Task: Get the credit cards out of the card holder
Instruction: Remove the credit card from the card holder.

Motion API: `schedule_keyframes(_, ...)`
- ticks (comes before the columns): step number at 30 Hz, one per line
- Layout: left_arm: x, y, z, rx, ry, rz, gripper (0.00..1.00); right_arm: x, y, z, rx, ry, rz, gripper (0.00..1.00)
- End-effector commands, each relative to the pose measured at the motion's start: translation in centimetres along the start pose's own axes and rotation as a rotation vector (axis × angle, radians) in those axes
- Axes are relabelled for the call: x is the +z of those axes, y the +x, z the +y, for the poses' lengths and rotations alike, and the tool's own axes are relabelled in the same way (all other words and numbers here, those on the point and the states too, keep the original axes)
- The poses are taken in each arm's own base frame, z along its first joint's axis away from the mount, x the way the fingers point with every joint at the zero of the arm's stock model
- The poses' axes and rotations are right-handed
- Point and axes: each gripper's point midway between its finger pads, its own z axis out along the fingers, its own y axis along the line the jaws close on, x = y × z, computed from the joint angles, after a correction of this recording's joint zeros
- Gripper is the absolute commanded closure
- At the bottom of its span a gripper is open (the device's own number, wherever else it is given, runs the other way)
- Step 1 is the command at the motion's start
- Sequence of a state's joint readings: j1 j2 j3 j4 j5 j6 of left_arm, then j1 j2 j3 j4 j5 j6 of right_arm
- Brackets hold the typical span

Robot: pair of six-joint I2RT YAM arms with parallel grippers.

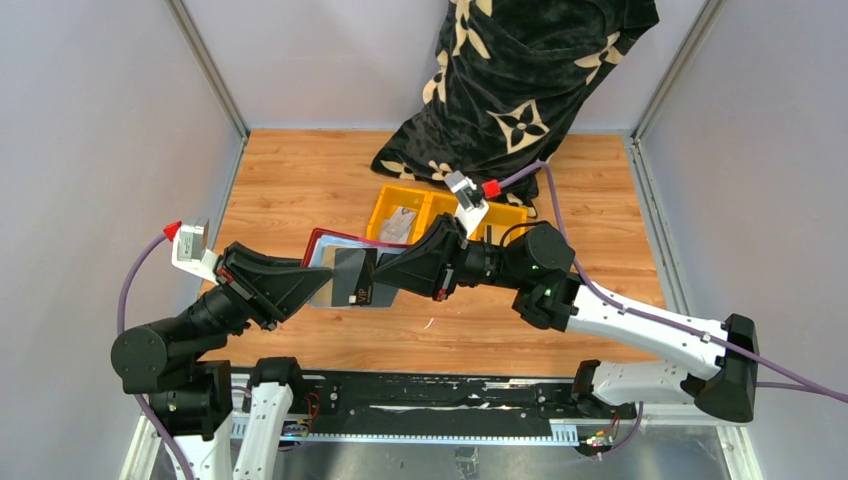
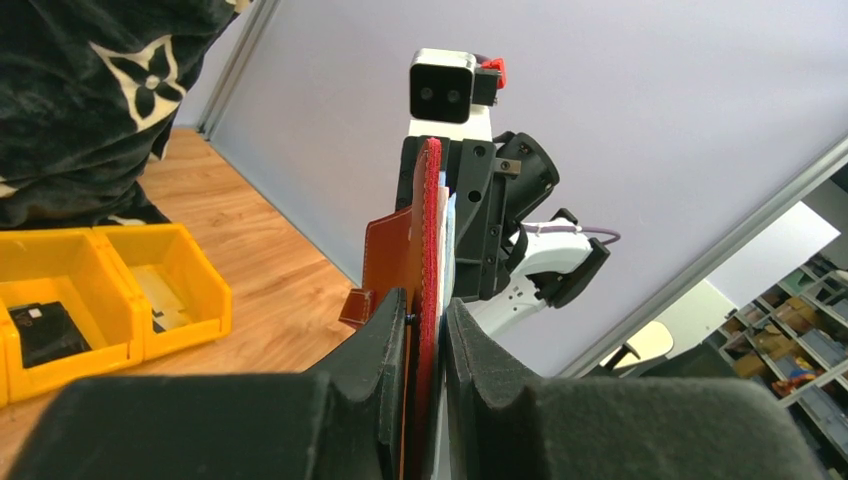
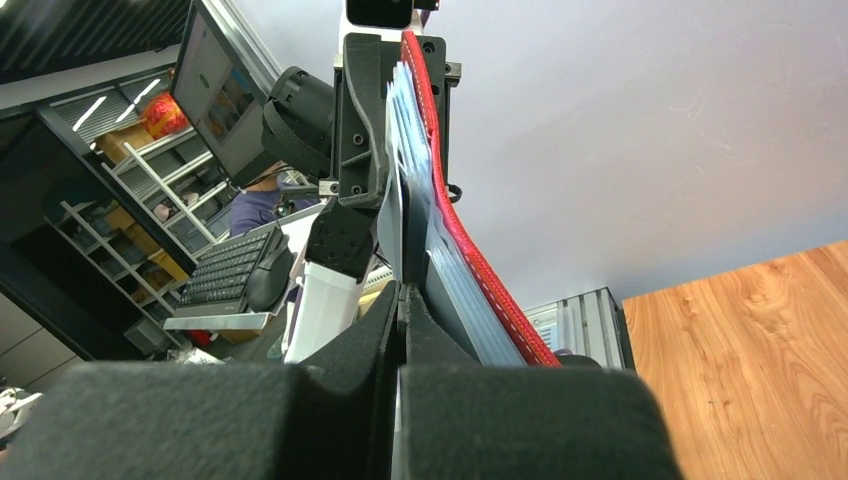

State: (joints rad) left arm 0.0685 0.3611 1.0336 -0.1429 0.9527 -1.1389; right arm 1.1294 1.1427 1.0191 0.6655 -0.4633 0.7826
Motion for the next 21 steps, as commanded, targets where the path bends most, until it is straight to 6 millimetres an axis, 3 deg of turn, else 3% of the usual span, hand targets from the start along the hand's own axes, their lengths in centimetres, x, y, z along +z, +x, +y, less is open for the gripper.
schedule_keyframes(1,0.0,-0.8,-1.0,0.023,0.011,-0.027,0.91,-0.1,-0.6,0.8,0.006,-0.046,-0.045,0.92)
schedule_keyframes(3,0.1,-1.1,-0.6,0.019,-0.006,-0.046,0.93,0.2,-0.5,1.1,0.03,-0.08,-0.048,0.75)
schedule_keyframes(6,0.2,-1.4,-0.3,0.01,-0.02,-0.061,0.96,0.9,-0.2,1.1,0.052,-0.105,-0.039,0.64)
schedule_keyframes(12,0.1,-1.7,-0.2,0.013,-0.039,-0.08,0.97,1.3,0.6,0.3,0.072,-0.09,-0.025,0.63)
schedule_keyframes(21,0.2,-2.2,0.8,0.01,-0.082,-0.111,0.99,2.6,0.7,0.3,0.126,-0.151,-0.058,0.71)
